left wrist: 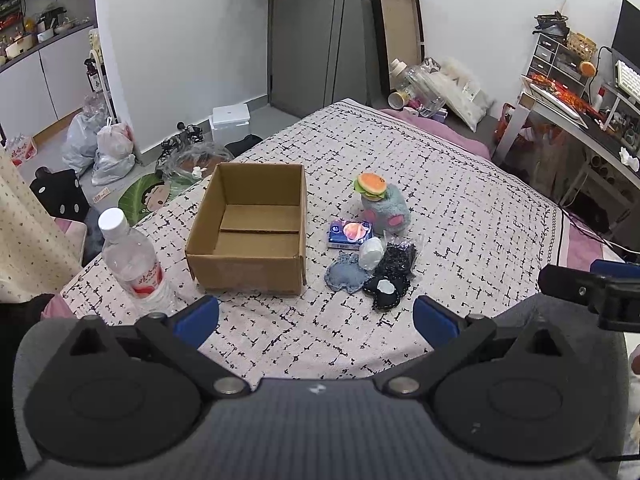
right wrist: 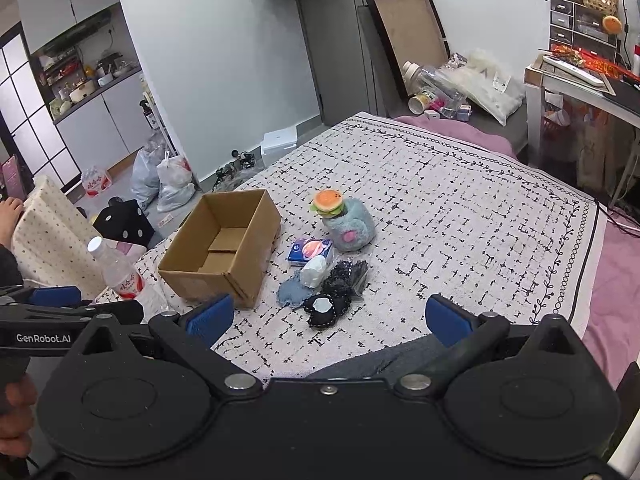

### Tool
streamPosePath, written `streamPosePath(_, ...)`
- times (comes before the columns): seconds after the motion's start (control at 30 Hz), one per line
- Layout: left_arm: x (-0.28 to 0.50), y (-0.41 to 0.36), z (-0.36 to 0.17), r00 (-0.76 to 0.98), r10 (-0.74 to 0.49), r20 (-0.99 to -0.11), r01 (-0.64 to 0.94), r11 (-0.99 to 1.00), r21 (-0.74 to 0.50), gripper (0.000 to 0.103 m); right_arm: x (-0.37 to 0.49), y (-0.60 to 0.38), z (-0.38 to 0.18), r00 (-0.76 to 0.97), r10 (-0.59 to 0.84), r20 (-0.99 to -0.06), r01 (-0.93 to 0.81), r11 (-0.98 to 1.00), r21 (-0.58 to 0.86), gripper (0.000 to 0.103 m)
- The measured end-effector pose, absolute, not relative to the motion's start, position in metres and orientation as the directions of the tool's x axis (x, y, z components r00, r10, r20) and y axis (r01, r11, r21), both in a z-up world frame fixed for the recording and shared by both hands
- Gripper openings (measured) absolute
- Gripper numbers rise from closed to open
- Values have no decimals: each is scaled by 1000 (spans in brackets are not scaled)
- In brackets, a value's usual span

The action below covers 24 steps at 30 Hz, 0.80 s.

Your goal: Organize soft objects

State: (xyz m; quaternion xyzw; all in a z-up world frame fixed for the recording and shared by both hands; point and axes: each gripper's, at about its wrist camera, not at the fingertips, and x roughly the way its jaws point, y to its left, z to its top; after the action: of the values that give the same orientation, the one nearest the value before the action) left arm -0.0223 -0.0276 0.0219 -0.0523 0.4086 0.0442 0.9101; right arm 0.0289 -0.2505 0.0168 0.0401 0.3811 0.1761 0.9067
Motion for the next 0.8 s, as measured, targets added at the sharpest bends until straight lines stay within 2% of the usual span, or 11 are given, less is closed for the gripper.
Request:
streamPosePath(0.33, -12, -25, 20, 673, 81, -735, -172, 984, -49, 102, 40, -254, 5, 629, 369, -684, -291, 928, 233, 103)
streamPosePath(0.8, 17, -30, -8, 658, 31, -753, -162, 982, -102, 102, 79, -267, -21, 632, 370, -681, -227, 928, 294, 103)
